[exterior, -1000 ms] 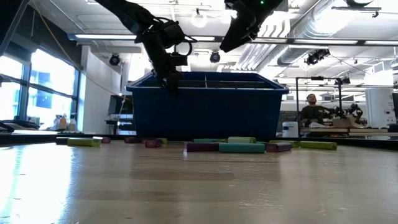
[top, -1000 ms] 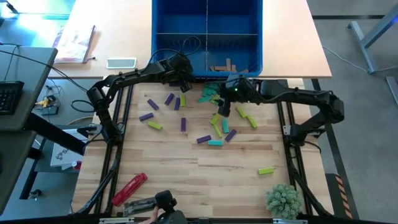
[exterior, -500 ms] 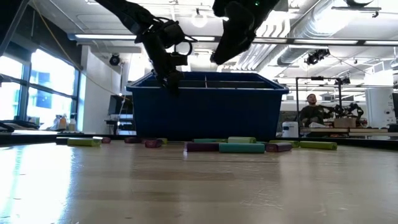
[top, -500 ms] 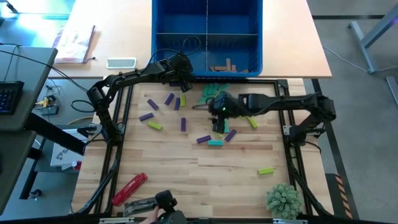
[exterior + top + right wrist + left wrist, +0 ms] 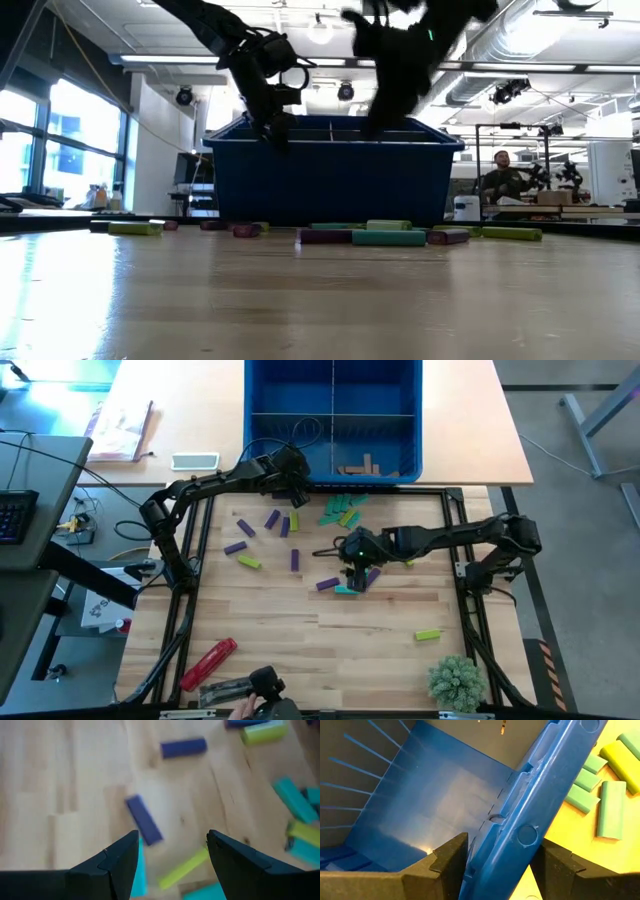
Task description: Sort blocks
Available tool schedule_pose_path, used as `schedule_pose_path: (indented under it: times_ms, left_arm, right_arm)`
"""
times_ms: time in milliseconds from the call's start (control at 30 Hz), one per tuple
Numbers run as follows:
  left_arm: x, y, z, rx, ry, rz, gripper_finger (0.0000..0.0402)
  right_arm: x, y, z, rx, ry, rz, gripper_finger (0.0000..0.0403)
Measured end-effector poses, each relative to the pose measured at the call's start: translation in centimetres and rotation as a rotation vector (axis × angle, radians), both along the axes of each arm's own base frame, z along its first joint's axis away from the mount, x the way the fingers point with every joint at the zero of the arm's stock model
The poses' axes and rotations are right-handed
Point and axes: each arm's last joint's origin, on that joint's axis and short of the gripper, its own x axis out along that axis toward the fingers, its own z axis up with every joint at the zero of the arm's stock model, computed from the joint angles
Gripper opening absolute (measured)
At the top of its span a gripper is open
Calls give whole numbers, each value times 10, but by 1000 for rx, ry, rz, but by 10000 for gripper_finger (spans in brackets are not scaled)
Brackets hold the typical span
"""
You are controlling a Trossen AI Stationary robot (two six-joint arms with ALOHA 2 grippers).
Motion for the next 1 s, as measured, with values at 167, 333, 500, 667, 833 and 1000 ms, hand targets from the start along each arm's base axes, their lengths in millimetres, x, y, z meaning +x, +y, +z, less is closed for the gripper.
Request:
schedule_pose_path:
  times_ms: [167, 333, 500, 667, 833, 1000]
  left_arm:
    - [0, 0, 0, -2, -2, -2, 180]
    - [0, 0, 0, -10, -13, 8, 180]
    - [0, 0, 0, -12, -17, 11, 180]
    - [1, -2, -2, -32, -35, 4, 180]
    - [0, -5, -14, -5, -11, -6, 180]
    - [-1, -6, -18, 12, 8, 7, 180]
  right_arm:
    - [-25, -9, -59, 0, 57, -130, 220]
    - [-32, -10, -95, 73, -16, -267, 220]
    - [-28, -11, -104, 55, -57, -273, 220]
    - [-27, -10, -116, 78, -13, -254, 220]
    - [-26, -8, -129, 60, 30, -232, 220]
    - [-25, -9, -137, 43, 65, -216, 220]
